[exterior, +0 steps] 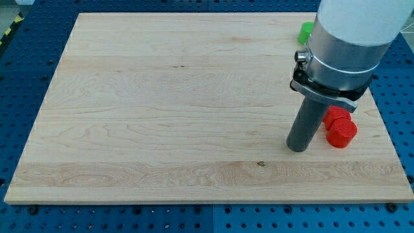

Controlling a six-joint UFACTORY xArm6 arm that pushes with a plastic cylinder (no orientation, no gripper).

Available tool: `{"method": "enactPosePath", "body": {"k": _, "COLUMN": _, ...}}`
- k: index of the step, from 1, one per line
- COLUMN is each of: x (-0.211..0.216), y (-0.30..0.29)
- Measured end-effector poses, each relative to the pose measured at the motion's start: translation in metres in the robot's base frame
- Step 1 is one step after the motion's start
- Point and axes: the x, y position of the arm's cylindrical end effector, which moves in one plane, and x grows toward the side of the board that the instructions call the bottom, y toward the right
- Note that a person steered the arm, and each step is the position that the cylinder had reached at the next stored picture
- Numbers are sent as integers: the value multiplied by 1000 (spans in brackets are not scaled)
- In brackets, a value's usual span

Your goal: Move the red star right a bit

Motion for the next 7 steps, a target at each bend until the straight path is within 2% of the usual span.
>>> {"method": "enactPosePath", "body": {"k": 3, "x": -1, "y": 76}}
{"method": "enactPosePath", "body": {"k": 4, "x": -1, "y": 58}}
{"method": "enactPosePath", "body": {"k": 5, "x": -3, "y": 11}}
{"method": "enactPosePath", "body": {"k": 6, "x": -35, "y": -15}}
{"method": "enactPosePath", "body": {"k": 7, "x": -55, "y": -11}}
